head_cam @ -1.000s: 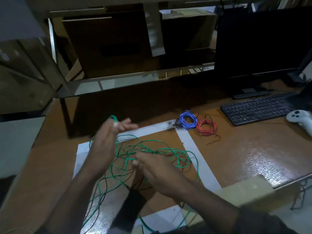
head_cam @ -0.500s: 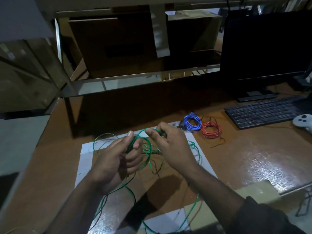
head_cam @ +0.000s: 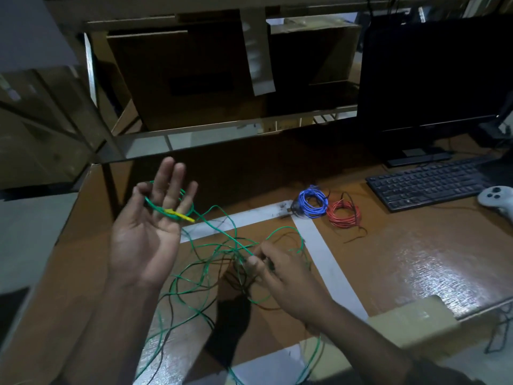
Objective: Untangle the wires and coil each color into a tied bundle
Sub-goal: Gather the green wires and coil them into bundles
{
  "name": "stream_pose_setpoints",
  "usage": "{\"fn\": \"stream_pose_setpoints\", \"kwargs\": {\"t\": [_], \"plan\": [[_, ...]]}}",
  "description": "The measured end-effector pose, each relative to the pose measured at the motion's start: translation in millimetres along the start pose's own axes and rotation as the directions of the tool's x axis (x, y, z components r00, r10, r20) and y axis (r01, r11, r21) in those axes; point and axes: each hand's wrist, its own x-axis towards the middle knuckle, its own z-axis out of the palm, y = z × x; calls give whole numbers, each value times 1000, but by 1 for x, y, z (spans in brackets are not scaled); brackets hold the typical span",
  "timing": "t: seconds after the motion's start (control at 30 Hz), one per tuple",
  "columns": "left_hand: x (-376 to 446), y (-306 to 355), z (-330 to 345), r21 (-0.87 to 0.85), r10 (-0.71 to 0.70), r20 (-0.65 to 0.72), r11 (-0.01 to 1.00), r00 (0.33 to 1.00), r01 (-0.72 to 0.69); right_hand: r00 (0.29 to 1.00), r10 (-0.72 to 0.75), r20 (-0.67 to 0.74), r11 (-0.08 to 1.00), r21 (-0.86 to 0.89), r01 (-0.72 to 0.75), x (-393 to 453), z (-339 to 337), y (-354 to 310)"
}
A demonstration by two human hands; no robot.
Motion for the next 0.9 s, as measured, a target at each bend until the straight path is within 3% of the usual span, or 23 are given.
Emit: {"fn": "stream_pose_setpoints", "kwargs": {"t": [0.07, 0.17, 0.27, 0.33, 0.4, 0.53, 0.63, 0.77, 0.9], "plan": [[1, -7, 3, 73, 55, 53, 996, 997, -58, 998, -45, 38, 999, -13, 46, 0, -2, -4], [-1, -25, 3, 425, 66, 84, 900, 994, -95, 989, -130, 65, 988, -70, 134, 4, -5, -15], [-10, -41, 4, 770, -22, 134, 632, 991, -90, 984, -180, -1, 980, -92, 179, 11, -7, -25], [-17, -48, 3, 899, -81, 164, 423, 983, -115, 976, -197, -89, 978, -86, 190, 16, -10, -29], [-21, -51, 1, 925, -132, 158, 367, 979, -99, 964, -206, -166, 977, -92, 192, 23, -14, -31], [-28, -50, 6, 843, -250, 72, 532, 965, 75, 940, -194, -279, 980, -95, 174, 34, -22, -31], [-33, -43, 10, 687, -390, 121, 697, 913, 207, 942, -158, -296, 986, 4, 167, 38, -23, -32], [-34, -32, 14, 326, -467, 205, 861, 860, 390, 967, -79, -242, 976, 180, 124, 43, -20, -30], [-16, -18, 1, -124, -371, 334, 894, 867, 430, 994, -12, -110, 994, 108, 24, 35, -11, -20]]}}
